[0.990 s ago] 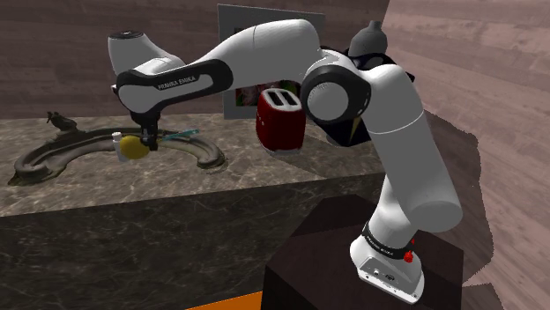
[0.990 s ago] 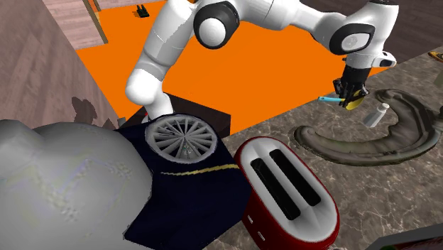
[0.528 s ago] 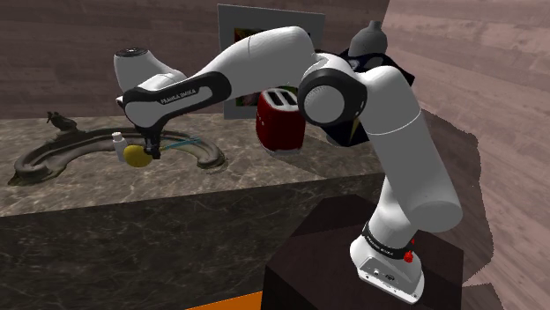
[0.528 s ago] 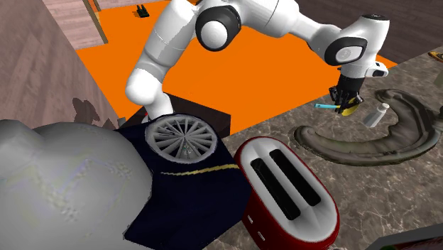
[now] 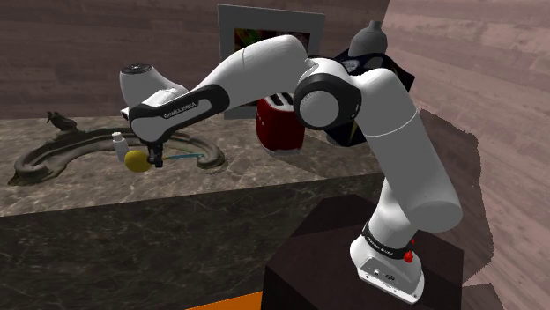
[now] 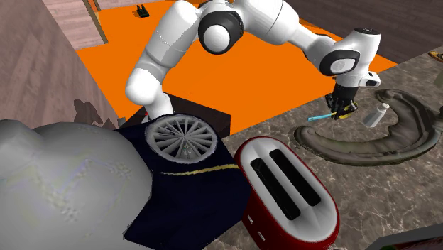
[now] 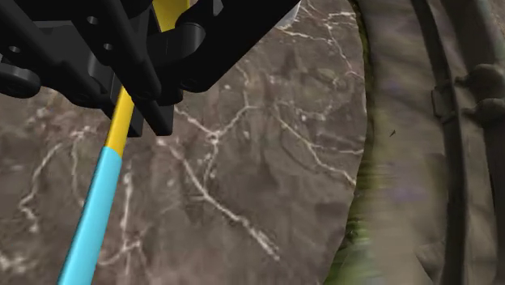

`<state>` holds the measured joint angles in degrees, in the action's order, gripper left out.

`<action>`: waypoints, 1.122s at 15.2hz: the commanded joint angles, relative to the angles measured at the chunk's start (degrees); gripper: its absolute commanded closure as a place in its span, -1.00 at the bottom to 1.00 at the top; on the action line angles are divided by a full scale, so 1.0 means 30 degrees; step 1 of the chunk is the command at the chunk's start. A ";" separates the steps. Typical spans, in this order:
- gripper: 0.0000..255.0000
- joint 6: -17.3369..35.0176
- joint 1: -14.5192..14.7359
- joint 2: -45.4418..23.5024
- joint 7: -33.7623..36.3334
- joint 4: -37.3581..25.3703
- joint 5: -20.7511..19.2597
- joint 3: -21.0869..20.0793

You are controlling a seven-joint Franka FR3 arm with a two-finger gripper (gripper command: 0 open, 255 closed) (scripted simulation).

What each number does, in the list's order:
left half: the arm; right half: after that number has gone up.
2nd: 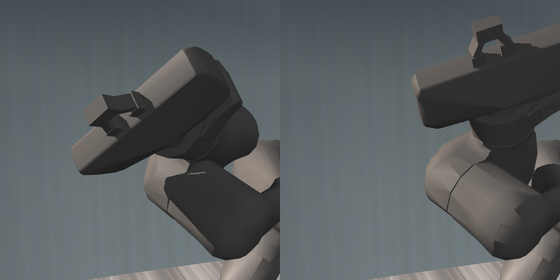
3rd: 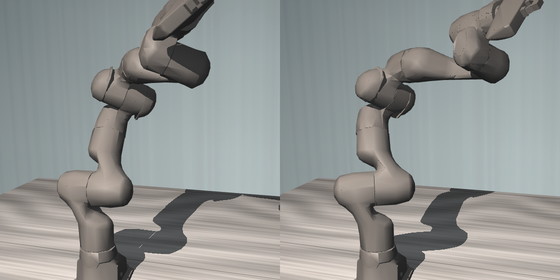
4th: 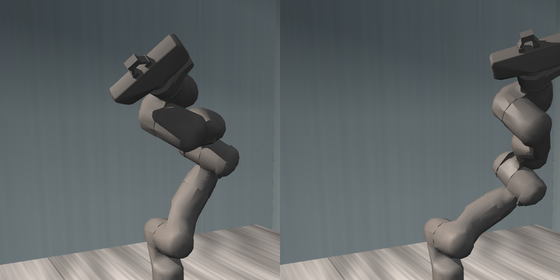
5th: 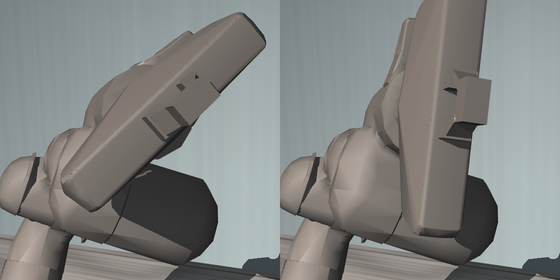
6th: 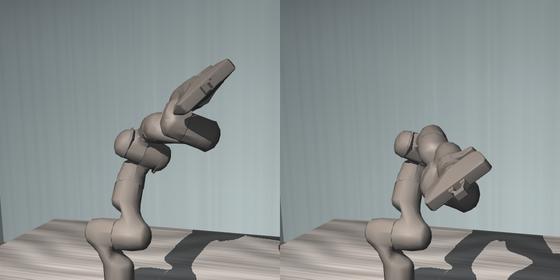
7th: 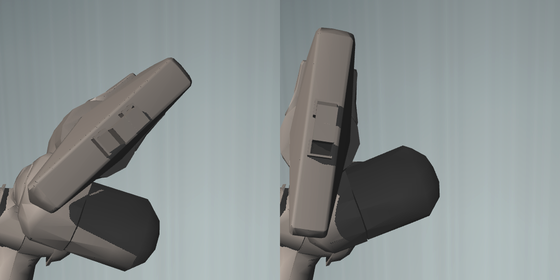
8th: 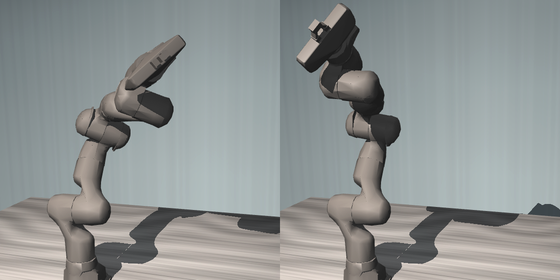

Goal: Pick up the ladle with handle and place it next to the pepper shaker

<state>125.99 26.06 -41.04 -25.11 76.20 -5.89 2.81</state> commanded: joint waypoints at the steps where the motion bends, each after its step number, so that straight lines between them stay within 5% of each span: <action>1: 1.00 0.0168 0.0024 -0.0079 0.0036 0.0125 -0.0006 -0.0009; 6: 1.00 0.0167 0.0024 -0.0080 0.0035 0.0123 -0.0005 -0.0008; 7: -1.00 0.0153 0.0013 -0.0099 0.0021 0.0089 -0.0001 -0.0008; 17: -1.00 -0.1302 0.0186 0.1371 0.0037 0.0116 -0.0009 -0.0032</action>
<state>122.61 26.51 -37.03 -25.07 76.86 -5.91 2.73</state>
